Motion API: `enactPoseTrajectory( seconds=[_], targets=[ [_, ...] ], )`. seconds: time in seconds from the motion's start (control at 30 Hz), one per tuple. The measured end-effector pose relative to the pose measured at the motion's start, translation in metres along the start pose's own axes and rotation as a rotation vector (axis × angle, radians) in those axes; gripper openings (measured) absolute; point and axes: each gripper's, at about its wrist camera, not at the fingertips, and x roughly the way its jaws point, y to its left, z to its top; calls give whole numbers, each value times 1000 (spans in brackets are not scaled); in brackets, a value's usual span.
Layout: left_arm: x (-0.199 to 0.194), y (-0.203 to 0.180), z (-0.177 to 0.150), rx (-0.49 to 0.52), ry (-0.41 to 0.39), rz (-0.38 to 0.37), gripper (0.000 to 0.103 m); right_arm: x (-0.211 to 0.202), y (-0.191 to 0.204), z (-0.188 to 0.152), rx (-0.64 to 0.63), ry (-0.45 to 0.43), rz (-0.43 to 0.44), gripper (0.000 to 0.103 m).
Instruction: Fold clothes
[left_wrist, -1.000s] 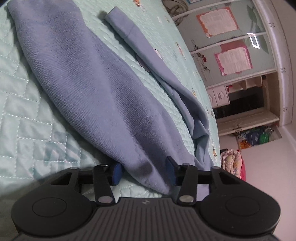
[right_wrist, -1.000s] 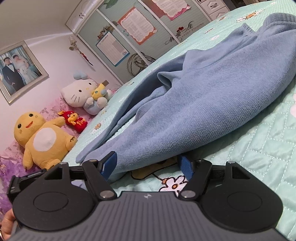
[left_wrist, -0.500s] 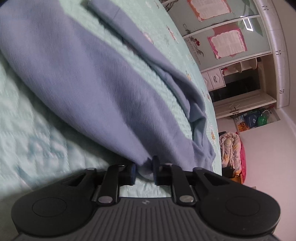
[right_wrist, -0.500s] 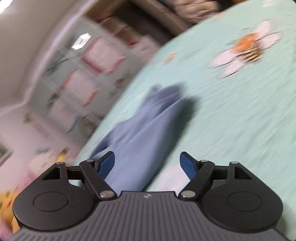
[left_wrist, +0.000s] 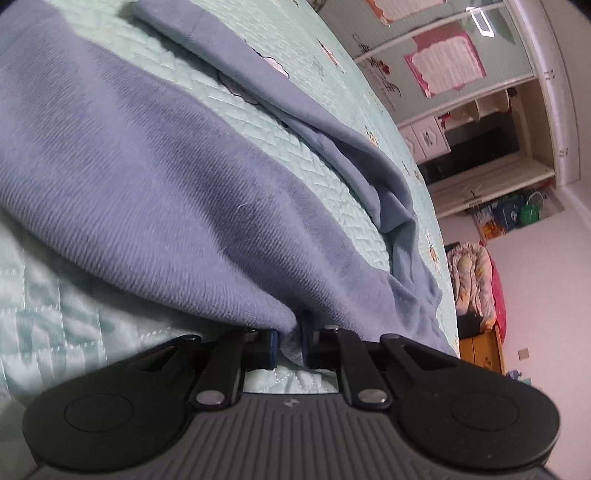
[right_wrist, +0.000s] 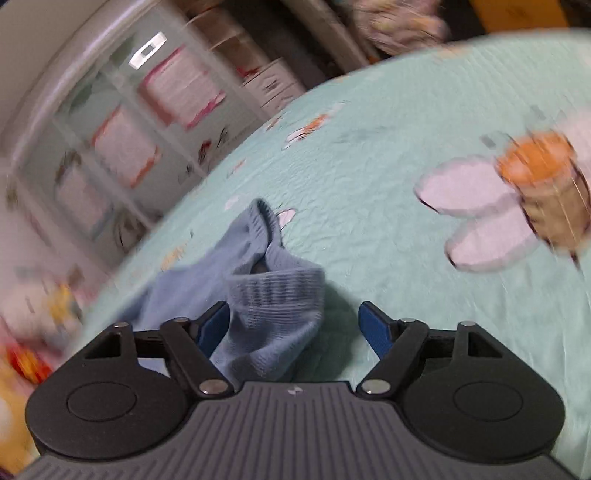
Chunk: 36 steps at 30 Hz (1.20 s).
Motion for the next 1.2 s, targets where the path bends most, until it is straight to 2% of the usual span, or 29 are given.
enactPoseTrajectory(
  seconds=[0.03, 0.07, 0.13, 0.23, 0.3, 0.4, 0.5, 0.57, 0.63, 0.77, 0.83, 0.87, 1.0, 1.03, 1.13, 1.2],
  targets=[
    [-3, -2, 4, -2, 5, -16, 6, 4, 8, 2, -76, 10, -19, 34],
    [-10, -4, 10, -9, 2, -44, 5, 5, 16, 4, -138, 18, -45, 25],
    [-30, -9, 26, -31, -15, -120, 4, -1, 18, 15, -130, 10, -34, 15],
    [-63, -17, 46, -23, -31, -193, 4, -19, -1, 39, 87, -18, 59, 15],
    [-74, -20, 52, 8, -12, -186, 4, -16, -11, 48, 160, 6, 83, 15],
    [-60, -17, 40, 110, 83, -72, 4, 0, -16, 47, 147, 73, 50, 15],
    [-38, -3, 16, 131, 157, 21, 4, 5, -29, 31, 194, 102, 13, 17],
    [-31, 6, 5, 126, 167, 65, 6, 4, -40, 21, 240, 99, 15, 18],
    [-30, 10, 0, 114, 154, 64, 8, -2, -44, 15, 262, 81, 44, 18],
    [-29, 10, 1, 93, 120, 40, 33, -14, -42, 16, 269, 43, 101, 17],
    [-27, 7, 2, 105, 105, 43, 29, -17, -41, 18, 279, 30, 119, 17],
    [-28, 4, 2, 117, 98, 45, 3, -19, -42, 19, 292, 19, 127, 16],
    [-40, -5, 4, 165, 84, 27, 3, -37, -53, 25, 328, -57, 71, 13],
    [-41, -6, 5, 173, 91, 21, 3, -41, -56, 27, 336, -77, 53, 0],
    [-33, -4, 2, 185, 130, 42, 4, -39, -73, 27, 337, -55, -22, 0],
    [-29, 1, -2, 172, 134, 63, 7, -42, -71, 23, 272, -48, -29, 0]
  ],
)
